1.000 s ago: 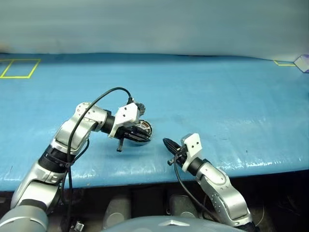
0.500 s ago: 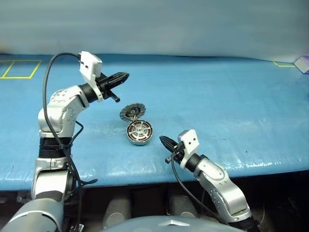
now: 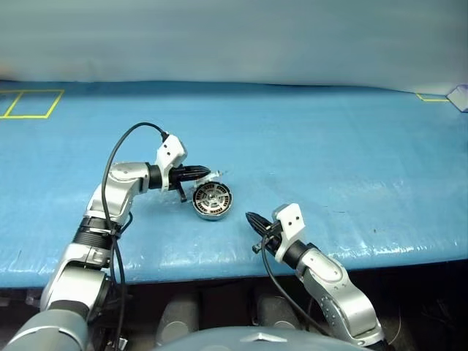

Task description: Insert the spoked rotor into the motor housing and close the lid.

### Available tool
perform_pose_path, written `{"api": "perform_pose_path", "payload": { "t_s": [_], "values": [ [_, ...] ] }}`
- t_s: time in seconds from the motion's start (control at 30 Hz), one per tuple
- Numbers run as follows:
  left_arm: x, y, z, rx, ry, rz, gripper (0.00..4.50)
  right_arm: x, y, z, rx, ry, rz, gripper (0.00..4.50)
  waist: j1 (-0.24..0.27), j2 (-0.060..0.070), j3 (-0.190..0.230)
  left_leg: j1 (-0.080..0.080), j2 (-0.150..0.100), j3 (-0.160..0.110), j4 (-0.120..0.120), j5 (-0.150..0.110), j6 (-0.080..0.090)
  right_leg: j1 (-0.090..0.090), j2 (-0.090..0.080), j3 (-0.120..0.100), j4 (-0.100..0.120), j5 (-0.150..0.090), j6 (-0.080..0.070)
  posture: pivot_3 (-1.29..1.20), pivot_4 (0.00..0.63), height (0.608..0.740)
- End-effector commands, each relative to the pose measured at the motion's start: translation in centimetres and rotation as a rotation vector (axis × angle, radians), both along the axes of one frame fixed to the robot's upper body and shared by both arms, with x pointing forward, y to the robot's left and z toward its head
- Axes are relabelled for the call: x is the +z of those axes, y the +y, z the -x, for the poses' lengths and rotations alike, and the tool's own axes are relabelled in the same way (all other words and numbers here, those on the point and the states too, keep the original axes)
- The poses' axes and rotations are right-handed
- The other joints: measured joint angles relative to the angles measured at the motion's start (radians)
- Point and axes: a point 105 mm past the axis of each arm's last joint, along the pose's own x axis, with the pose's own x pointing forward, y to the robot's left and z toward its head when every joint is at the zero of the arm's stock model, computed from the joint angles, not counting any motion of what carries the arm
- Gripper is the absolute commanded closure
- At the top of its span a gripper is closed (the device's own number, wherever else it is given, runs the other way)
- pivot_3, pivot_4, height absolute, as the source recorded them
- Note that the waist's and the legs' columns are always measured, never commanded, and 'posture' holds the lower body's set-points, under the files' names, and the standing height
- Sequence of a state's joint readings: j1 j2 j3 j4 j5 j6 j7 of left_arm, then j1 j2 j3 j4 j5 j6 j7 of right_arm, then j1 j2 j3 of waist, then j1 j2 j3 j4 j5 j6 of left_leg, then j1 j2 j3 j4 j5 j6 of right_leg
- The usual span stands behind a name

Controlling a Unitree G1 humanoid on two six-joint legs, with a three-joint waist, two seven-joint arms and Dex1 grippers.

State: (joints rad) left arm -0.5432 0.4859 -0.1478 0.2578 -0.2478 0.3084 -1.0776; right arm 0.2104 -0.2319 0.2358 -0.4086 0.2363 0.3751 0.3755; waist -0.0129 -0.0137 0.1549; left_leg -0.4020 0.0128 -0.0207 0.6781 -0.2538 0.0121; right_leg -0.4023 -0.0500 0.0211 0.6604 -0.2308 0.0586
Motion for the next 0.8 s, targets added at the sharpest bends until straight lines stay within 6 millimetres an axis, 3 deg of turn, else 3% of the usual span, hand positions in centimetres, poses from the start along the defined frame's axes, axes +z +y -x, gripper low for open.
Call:
{"api": "perform_pose_path", "payload": {
  "t_s": [0.03,0.4,0.53,0.67,0.8],
  "values": [
    [1.1,-1.4,1.3,-0.109,-0.049,0.026,4.45,1.6,0.1,-0.3,-0.002,-0.068,-0.013,4.5,-0.001,0.0,0.0,0.0,0.0,0.0,0.0,0.0,0.0,0.0,0.0,0.0,0.0,0.0,0.0,0.0,0.15,0.74],
    [-2.1,-1.4,4.5,-0.175,0.095,-0.032,4.45,1.6,-0.2,-0.8,-0.018,-0.064,-0.004,4.5,-0.002,0.0,0.0,0.0,0.0,-0.001,0.0,0.0,0.0,0.0,0.0,0.0,0.0,-0.002,0.003,0.0,0.15,0.74],
    [-3.2,-1.0,5.0,-0.14,0.129,-0.064,4.45,2.9,-0.3,-1.5,-0.067,-0.07,-0.043,4.5,-0.001,0.0,0.0,0.001,0.001,-0.001,0.0,0.0,0.0,0.0,0.0,0.0,0.0,-0.003,0.004,0.0,0.15,0.74],
    [-2.7,-1.0,5.4,-0.117,0.13,-0.027,4.45,4.7,0.5,-1.9,-0.055,-0.055,-0.047,4.5,-0.002,0.0,0.0,0.001,0.002,0.0,0.0,0.0,0.0,0.0,0.0,0.001,0.0,-0.003,0.004,0.0,0.15,0.74],
    [-0.9,-1.2,6.3,-0.082,0.051,0.08,4.45,7.3,2.7,-2.4,0.049,-0.103,0.029,4.5,-0.008,0.001,0.0,0.001,0.007,0.001,-0.001,0.0,0.0,-0.001,-0.001,0.001,0.0,0.0,-0.001,0.0,0.15,0.74]
  ]
}}
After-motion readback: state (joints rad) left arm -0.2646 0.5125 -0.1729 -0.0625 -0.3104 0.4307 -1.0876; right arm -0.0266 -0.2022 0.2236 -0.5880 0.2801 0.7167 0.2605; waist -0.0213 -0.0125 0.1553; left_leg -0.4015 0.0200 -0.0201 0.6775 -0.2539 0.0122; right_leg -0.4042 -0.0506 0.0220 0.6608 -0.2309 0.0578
